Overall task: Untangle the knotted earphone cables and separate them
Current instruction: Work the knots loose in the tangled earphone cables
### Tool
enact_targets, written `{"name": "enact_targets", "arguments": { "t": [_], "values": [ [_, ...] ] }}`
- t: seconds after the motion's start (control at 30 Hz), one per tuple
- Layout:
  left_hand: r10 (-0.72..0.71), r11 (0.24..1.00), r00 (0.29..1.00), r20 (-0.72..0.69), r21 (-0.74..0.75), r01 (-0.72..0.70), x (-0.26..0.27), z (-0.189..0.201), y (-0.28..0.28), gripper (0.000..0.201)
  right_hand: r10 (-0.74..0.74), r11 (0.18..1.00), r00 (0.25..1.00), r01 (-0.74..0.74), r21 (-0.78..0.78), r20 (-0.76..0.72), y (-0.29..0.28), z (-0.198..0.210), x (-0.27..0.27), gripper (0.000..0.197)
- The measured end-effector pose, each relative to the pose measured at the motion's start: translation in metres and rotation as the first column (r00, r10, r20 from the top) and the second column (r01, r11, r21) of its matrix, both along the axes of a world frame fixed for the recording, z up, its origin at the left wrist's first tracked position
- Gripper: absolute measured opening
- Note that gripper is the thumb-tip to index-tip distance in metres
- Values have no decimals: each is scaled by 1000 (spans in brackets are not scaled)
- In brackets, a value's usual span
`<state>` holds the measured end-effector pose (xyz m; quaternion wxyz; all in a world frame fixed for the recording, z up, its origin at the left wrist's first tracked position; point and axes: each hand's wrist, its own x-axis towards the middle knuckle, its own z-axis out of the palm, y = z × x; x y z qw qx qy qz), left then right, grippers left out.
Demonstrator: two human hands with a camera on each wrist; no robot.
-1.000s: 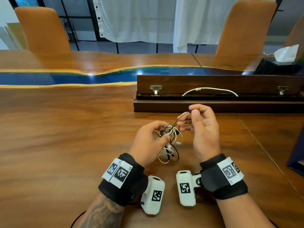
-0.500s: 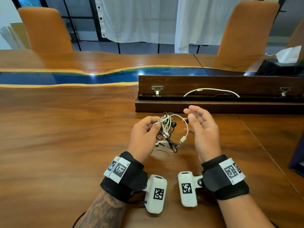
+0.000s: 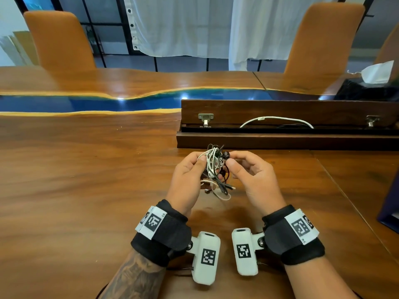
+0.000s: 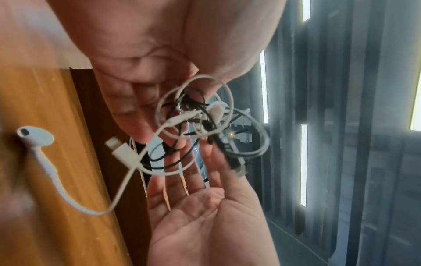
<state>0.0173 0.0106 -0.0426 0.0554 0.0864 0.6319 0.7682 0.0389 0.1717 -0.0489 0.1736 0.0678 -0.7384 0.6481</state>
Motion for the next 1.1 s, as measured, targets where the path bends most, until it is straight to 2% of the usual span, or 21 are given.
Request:
{"name": "enact_targets", "arguments": {
  "t": [0.23,0.4,0.5,0.57,0.67,0.73,0.83,0.93,1.1],
  "values": [
    [-42,995,992,120,98,30,-1,-2,2,29,61,998,998,-61,-9,-2,-3,2,2,19],
    [-38,990,990,133,138,19,0,4,0,25,76,997,997,-76,18,-3,-2,3,2,18],
    [-46,998,996,75,55,42,-1,4,-3,41,36,999,999,-36,6,8,-3,1,1,9],
    [-56,995,998,-4,-83,56,-1,2,-3,36,5,1000,1000,-5,7,10,-3,-2,0,6],
    [-46,987,994,-96,-156,31,0,-2,0,28,-37,999,999,37,-16,22,-5,-3,0,6],
    [1,986,988,-151,-164,-27,2,-3,2,20,-27,999,999,28,-22,40,-4,-1,1,9],
    [55,991,986,-159,-116,-73,4,-3,4,14,40,999,997,-39,-22,62,-1,2,2,9],
    [54,995,992,-118,-80,-64,3,-4,3,13,81,997,995,-81,-1,52,-1,4,3,9],
    [39,998,996,-83,-48,-43,2,-1,2,18,56,998,998,-56,7,21,-2,4,2,13]
  ]
}}
